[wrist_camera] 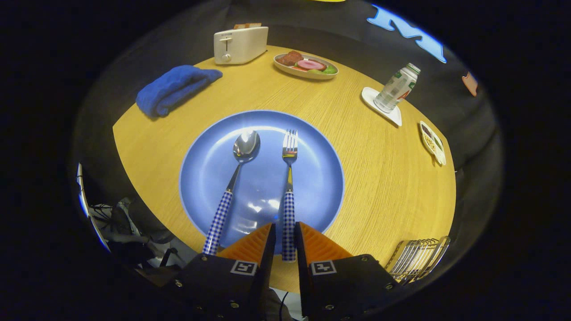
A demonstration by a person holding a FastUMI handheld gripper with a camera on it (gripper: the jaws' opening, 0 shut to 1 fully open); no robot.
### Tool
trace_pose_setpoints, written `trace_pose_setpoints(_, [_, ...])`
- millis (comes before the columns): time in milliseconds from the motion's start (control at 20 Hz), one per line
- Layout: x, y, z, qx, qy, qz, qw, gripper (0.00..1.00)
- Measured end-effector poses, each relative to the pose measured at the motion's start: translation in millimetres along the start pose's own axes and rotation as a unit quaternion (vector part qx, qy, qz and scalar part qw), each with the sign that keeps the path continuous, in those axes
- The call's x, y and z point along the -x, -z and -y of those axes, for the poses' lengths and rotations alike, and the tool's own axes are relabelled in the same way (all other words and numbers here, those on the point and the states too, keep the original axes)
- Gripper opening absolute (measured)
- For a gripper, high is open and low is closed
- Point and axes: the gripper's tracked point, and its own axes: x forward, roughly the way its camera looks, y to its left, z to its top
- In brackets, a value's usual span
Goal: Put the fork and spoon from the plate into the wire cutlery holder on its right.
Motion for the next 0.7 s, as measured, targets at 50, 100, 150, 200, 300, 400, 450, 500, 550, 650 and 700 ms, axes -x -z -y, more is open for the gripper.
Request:
trace_pose_setpoints(50, [0,-3,0,0.010,-0.004,-0.006,1.000,0.29])
trace_pose_setpoints(100, [-8,0,1,0.010,-0.005,-0.009,1.000,0.29])
trace_pose_setpoints(150, [-2,-1,2,0.010,-0.009,-0.013,1.000,0.10])
trace_pose_setpoints(200, [-5,-3,2,0.012,-0.010,-0.016,1.000,0.10])
trace_pose_setpoints(300, [-3,-5,4,0.014,-0.012,-0.023,1.000,0.10])
trace_pose_setpoints(400, [6,-7,10,0.018,-0.009,-0.023,1.000,0.10])
trace_pose_setpoints(450, [13,-10,15,0.020,-0.006,-0.018,1.000,0.10])
trace_pose_setpoints(500, [20,-12,20,0.021,-0.001,-0.015,1.000,0.10])
trace_pose_setpoints(550, [29,-12,25,0.022,0.004,-0.015,1.000,0.10])
trace_pose_setpoints(650, [47,-15,37,0.020,0.015,-0.006,1.000,0.10])
trace_pose_setpoints(700, [56,-14,42,0.020,0.018,-0.006,1.000,0.10])
